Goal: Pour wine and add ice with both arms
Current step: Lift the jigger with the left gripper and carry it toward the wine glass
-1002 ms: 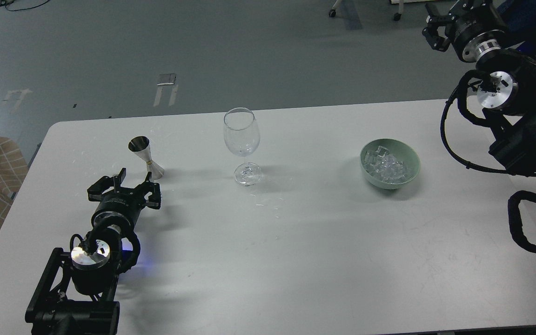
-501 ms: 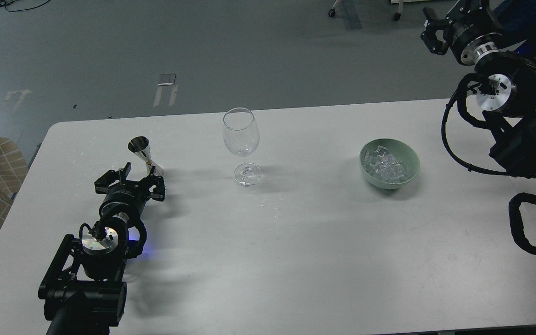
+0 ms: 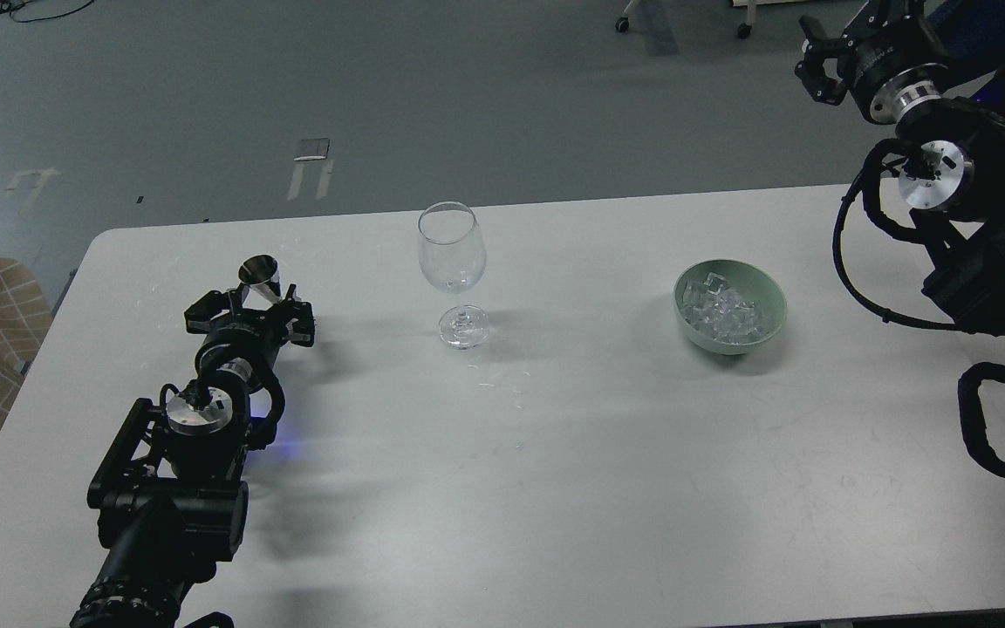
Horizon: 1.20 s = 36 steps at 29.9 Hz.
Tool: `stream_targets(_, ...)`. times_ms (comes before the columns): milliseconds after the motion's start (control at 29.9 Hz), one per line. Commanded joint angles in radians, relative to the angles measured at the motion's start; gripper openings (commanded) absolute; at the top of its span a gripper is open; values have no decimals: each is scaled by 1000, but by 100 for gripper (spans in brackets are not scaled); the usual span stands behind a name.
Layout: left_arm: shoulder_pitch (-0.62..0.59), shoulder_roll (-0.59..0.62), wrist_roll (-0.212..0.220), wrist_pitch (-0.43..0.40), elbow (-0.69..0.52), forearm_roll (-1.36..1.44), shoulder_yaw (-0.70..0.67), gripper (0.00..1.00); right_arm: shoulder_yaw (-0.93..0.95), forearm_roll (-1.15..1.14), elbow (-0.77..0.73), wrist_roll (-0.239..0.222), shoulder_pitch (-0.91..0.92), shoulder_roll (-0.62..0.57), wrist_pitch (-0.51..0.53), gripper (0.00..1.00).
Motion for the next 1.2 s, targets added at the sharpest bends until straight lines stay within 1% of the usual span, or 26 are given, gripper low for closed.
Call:
stream_targets(0, -13, 0, -1, -7, 16, -1, 0, 58, 0, 0, 0, 0, 3, 0, 0, 100)
stream_targets(167, -16, 0, -3, -27, 28, -2, -1, 53, -1, 0, 1, 0, 3, 0, 0, 100)
stream_targets(234, -16, 0, -1, -30, 28, -2, -1, 48, -1, -1, 1, 0, 3, 0, 0, 100)
stream_targets(301, -16, 0, 0, -50, 27, -2, 0, 36, -1, 0, 1, -2, 3, 0, 1, 100)
stream_targets(368, -17, 0, 2, -68, 28, -2, 0, 31, -1, 0, 1, -2, 4, 0, 1, 100)
stream_targets(501, -16, 0, 2, -80, 28, -2, 0, 26, -1, 0, 1, -3, 3, -1, 0, 100)
stream_targets(668, -16, 0, 0, -86, 28, -2, 0, 23, -1, -1, -2, -5, 4, -3, 1, 100)
stream_targets(902, -16, 0, 0, -123, 25, -4, -1, 23, -1, -1, -3, -5, 6, -3, 0, 100)
stream_targets(1036, -19, 0, 3, -123, 1, -36, 0, 22, -1, -1, -2, -5, 7, -3, 1, 100)
stream_targets(1169, -16, 0, 9, -114, -88, -42, 0, 19, -1, -1, -2, -5, 6, -3, 1, 100)
